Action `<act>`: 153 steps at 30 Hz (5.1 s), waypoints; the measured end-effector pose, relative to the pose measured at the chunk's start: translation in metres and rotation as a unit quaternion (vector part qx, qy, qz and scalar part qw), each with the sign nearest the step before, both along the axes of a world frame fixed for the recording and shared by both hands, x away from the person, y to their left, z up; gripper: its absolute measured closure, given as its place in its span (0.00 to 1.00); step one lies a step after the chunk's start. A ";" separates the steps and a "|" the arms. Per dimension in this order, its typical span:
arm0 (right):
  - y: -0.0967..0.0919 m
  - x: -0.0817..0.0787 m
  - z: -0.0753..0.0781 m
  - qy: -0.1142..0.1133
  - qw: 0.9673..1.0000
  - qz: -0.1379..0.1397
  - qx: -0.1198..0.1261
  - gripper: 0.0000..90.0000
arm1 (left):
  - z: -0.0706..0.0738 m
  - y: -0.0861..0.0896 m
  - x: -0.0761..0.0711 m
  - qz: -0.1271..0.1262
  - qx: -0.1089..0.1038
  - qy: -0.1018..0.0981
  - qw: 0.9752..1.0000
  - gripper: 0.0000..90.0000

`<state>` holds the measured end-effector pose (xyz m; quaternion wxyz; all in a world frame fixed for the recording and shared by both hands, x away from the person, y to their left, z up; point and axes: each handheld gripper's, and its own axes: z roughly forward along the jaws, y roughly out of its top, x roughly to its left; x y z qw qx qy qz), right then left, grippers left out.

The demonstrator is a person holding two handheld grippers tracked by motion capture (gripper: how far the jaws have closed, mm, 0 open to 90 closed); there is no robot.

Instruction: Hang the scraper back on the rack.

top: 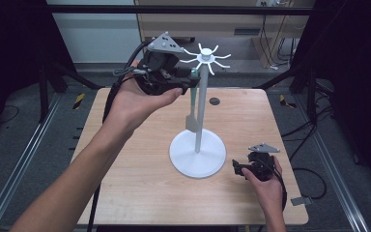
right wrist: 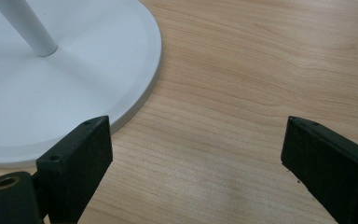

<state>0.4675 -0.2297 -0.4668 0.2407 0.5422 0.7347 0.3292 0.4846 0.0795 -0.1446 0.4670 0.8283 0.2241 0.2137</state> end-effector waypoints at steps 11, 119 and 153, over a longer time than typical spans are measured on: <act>-0.002 0.000 0.001 -0.005 1.000 -0.002 0.003 0.10 | -0.006 0.019 -0.013 0.004 0.007 -0.001 1.000 0.50; -0.002 -0.003 0.001 0.002 1.000 -0.007 0.000 0.05 | -0.293 0.190 -0.016 0.124 0.040 0.082 0.988 0.07; -0.001 -0.002 -0.001 0.007 1.000 -0.003 -0.003 0.05 | -0.322 0.241 -0.021 0.207 -0.020 0.065 0.976 0.07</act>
